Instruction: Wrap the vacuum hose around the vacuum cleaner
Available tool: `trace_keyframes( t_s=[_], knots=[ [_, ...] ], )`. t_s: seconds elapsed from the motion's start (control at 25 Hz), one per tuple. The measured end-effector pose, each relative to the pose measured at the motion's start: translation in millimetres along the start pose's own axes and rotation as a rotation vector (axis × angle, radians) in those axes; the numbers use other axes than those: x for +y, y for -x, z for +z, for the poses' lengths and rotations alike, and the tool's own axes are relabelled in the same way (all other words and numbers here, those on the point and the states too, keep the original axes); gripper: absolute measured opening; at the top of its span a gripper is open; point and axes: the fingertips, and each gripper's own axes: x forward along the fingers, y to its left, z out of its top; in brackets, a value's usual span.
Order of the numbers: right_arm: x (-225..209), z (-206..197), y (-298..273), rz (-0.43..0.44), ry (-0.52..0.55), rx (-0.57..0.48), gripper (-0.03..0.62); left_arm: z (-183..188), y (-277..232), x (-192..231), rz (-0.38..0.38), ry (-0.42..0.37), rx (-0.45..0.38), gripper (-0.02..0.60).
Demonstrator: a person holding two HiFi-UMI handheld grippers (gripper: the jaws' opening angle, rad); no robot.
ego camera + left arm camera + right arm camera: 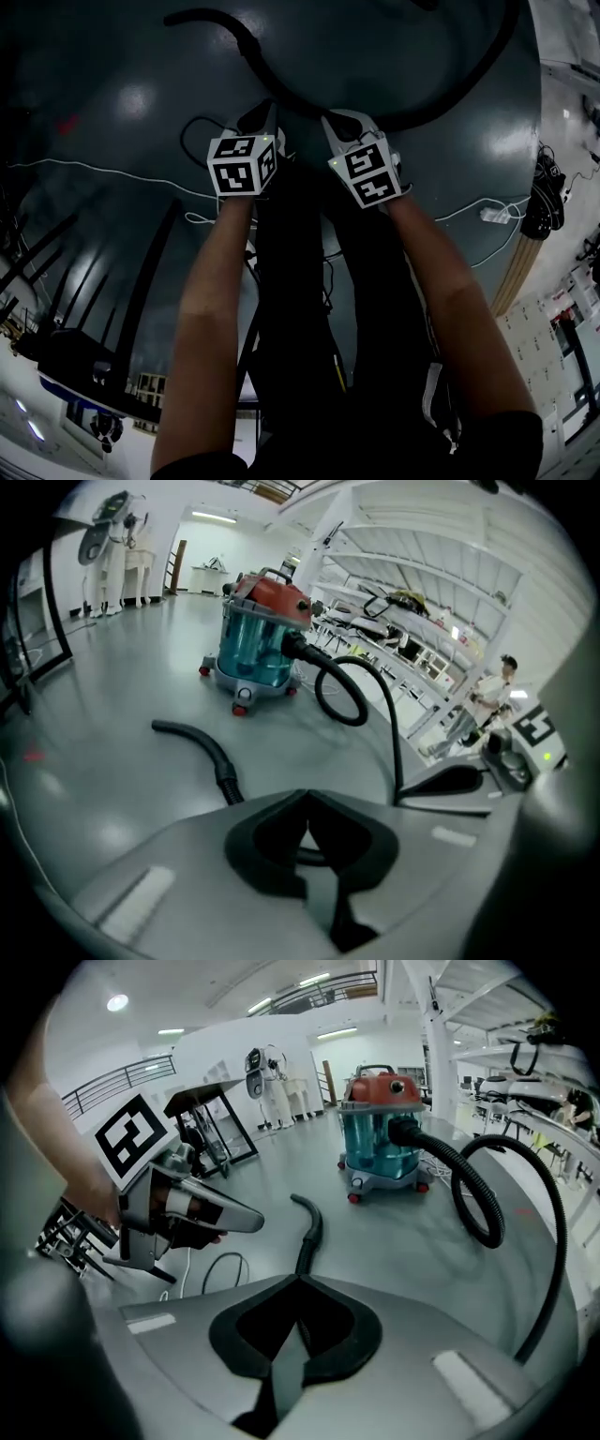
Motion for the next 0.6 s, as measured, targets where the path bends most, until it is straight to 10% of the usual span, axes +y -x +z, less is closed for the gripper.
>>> trace_keyframes(
  t_s=[0.6],
  knots=[
    [1, -91, -130, 0.097, 0.12, 0.122, 0.051, -85, -117, 83, 0.176, -0.02, 0.09, 0.067]
  ],
)
